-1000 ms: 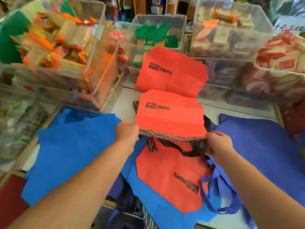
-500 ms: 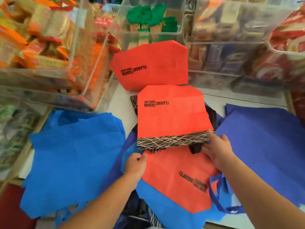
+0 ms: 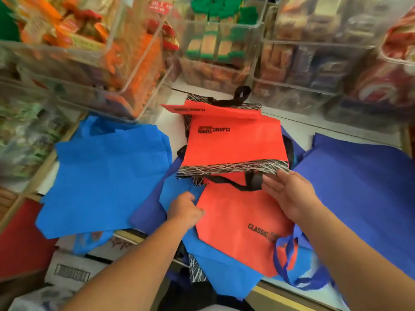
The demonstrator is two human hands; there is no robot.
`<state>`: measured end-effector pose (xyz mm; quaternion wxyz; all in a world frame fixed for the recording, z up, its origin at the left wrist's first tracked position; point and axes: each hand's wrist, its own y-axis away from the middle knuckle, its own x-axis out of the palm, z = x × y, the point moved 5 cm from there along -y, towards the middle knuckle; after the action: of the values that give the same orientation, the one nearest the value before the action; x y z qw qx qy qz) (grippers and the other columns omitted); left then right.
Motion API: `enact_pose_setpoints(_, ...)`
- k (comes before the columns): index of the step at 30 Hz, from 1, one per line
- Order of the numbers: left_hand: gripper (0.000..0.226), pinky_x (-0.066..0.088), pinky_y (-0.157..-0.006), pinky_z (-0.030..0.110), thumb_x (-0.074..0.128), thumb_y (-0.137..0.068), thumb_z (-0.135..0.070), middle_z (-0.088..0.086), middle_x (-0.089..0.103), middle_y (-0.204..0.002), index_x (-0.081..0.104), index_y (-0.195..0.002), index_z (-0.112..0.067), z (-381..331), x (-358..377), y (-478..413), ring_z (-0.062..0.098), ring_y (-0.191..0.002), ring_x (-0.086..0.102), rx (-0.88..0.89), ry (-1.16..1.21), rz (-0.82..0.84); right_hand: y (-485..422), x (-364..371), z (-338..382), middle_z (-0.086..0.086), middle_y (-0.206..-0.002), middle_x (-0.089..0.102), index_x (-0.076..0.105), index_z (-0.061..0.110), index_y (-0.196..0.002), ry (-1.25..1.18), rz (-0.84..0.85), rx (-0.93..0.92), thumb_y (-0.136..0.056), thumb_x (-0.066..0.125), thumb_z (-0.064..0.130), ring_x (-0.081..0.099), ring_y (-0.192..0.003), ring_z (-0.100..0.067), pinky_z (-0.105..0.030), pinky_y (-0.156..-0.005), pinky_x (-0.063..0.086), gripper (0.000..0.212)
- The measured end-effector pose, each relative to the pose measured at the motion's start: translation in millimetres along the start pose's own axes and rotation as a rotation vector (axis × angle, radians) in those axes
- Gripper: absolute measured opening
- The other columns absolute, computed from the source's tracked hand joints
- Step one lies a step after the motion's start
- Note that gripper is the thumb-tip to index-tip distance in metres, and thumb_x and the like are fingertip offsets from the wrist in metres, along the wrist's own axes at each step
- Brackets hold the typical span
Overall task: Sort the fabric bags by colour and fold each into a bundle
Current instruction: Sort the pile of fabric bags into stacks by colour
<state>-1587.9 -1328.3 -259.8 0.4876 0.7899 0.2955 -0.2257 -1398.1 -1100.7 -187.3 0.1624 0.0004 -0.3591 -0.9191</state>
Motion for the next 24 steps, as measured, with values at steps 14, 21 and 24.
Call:
enact_pose_setpoints(14, 0.084, 0.047, -0.107, 0.042, 0.086, -0.065, -0.056, 0.005, 0.058, -0.130, 0.058, -0.135, -0.019, 9.9, 30.2, 31.4, 0.029, -0.126, 0.055, -0.006, 0.055, -0.120, 43.4, -66.4, -18.8, 0.001, -0.101, 0.068, 0.059, 0.021, -0.128, 0.761, -0.103, -0.142, -0.100, 0.058, 0.022, 0.064, -0.080, -0.019, -0.034, -0.071, 0.052, 0.027)
enact_pose_setpoints(21, 0.016, 0.061, -0.071, 0.043, 0.073, -0.091, -0.031, 0.007, 0.075, -0.089, 0.071, -0.089, -0.015, -5.0, 45.7, 52.5, 0.029, -0.084, 0.073, 0.022, 0.456, -0.053, 67.9, -99.7, -77.9, -0.004, -0.108, 0.067, 0.064, 0.015, -0.118, 0.931, -0.028, -0.072, -0.101, 0.061, 0.035, 0.063, -0.104, -0.025, -0.043, -0.103, 0.049, 0.026)
enact_pose_setpoints(24, 0.009, 0.058, -0.062, 0.037, 0.063, -0.100, -0.025, 0.006, 0.074, -0.094, 0.070, -0.098, -0.020, -3.5, 15.0, 79.2, 0.026, -0.081, 0.071, 0.031, 0.604, -0.174, 69.6, -104.9, -51.1, -0.018, -0.130, 0.062, 0.056, 0.007, -0.136, 1.039, -0.102, -0.100, -0.100, 0.061, 0.036, 0.058, -0.120, -0.034, -0.044, -0.101, 0.047, 0.047)
